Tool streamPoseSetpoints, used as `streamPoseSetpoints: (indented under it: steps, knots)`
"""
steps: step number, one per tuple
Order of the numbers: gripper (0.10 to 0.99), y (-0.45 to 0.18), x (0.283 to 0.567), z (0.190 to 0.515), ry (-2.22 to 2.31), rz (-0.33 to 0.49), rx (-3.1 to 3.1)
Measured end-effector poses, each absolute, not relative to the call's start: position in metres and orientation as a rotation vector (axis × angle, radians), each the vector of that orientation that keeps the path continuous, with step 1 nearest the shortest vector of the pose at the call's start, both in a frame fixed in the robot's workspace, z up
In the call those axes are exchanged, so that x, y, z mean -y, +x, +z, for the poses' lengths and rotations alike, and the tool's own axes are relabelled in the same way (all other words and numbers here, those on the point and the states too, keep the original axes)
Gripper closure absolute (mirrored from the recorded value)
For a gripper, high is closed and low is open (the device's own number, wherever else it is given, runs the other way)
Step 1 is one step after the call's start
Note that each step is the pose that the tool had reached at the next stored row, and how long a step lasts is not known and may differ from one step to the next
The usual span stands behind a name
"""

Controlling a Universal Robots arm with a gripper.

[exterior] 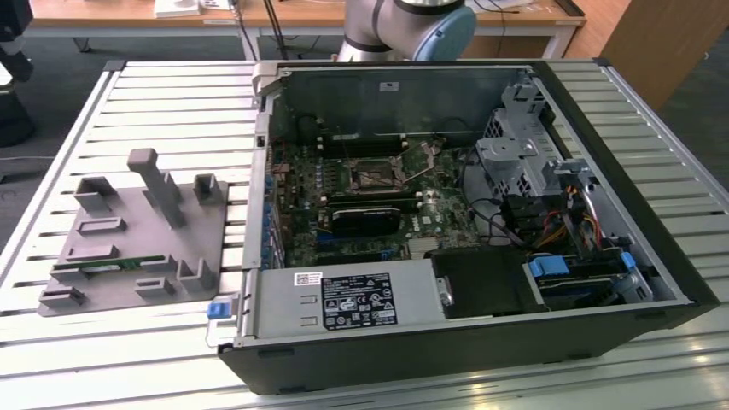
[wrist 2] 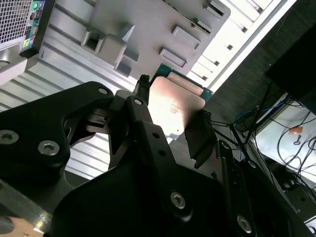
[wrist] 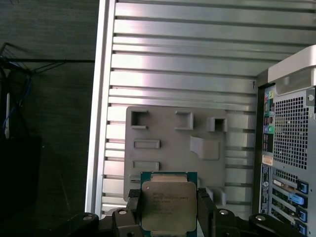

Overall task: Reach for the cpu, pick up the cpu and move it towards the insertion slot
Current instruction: 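Pick up the cpu and move it towards the insertion slot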

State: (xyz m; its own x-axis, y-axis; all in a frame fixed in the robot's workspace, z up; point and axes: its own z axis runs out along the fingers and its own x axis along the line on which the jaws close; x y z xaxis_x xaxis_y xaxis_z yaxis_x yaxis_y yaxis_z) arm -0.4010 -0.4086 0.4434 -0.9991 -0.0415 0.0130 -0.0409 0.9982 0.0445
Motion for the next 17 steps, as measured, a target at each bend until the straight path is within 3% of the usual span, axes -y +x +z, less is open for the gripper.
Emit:
streamPoseSetpoints:
  steps: [17]
  knots:
    - [0.549, -0.385, 0.409, 0.443, 0.064, -0.069, 3.126]
